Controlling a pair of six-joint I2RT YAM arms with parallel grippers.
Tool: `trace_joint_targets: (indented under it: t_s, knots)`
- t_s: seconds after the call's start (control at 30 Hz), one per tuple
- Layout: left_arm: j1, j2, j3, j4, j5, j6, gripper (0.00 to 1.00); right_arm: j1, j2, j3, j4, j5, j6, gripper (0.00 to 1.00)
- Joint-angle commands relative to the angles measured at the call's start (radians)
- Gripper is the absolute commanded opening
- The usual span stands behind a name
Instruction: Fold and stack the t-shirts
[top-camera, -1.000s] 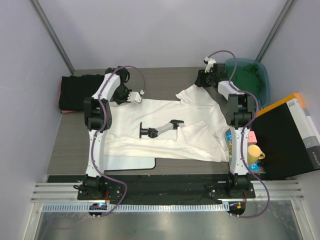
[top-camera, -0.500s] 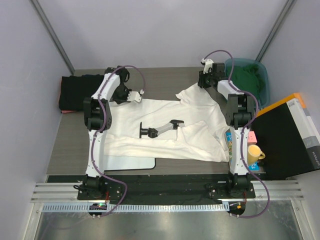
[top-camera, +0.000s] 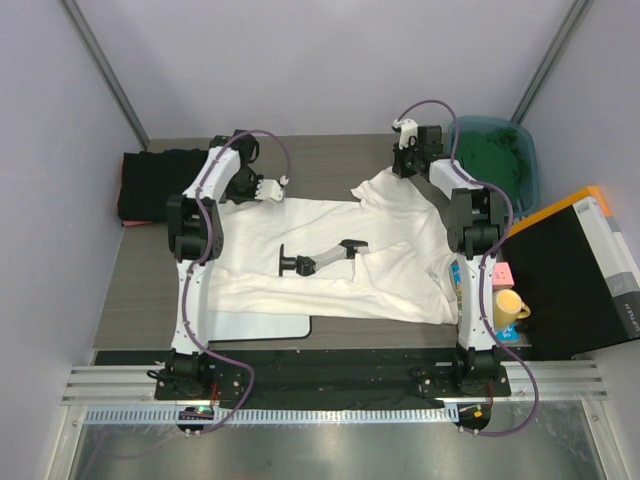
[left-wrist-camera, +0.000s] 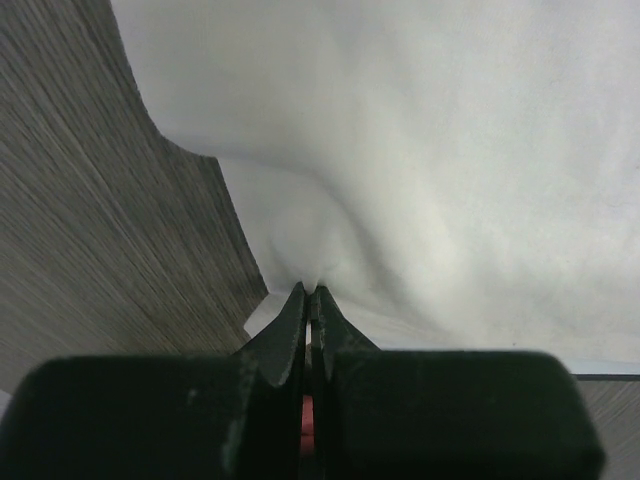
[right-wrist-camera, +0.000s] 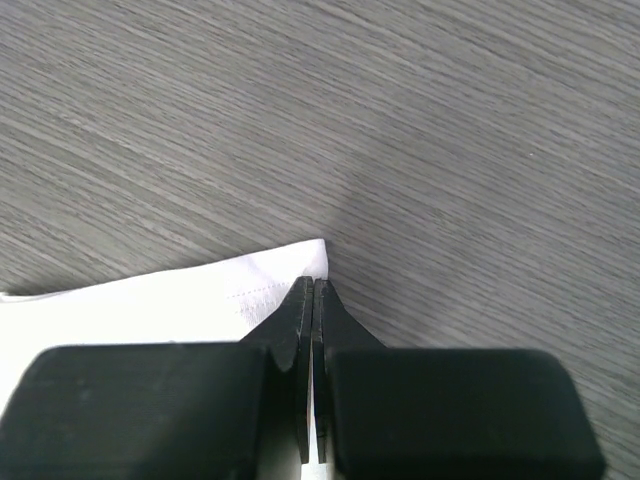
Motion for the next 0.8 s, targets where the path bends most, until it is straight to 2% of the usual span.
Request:
trace_joint_targets:
  t_s: [0.0,0.37,0.5,0.6,0.77]
  knots:
    - [0.004,-0.082,-0.013,0.049,-0.013,-0.021,0.00,0.006,-0.071,0.041,-0.058,0.027,-0.025,0.01]
    - [0.004,-0.163,-0.129,0.226,-0.029,-0.041,0.00,-0.001,-0.201,0.034,-0.053,0.011,-0.047,0.01]
    - [0.004,-0.182,-0.158,0.240,-0.027,-0.044,0.00,-0.004,-0.237,0.021,-0.047,-0.006,-0.050,0.01]
    - [0.004,-0.200,-0.174,0.232,-0.029,-0.044,0.00,-0.011,-0.292,-0.021,-0.064,-0.021,-0.067,0.01]
    - [0.014,-0.272,-0.233,0.209,-0.027,-0.032,0.00,-0.031,-0.444,-0.191,-0.094,-0.069,-0.145,0.01]
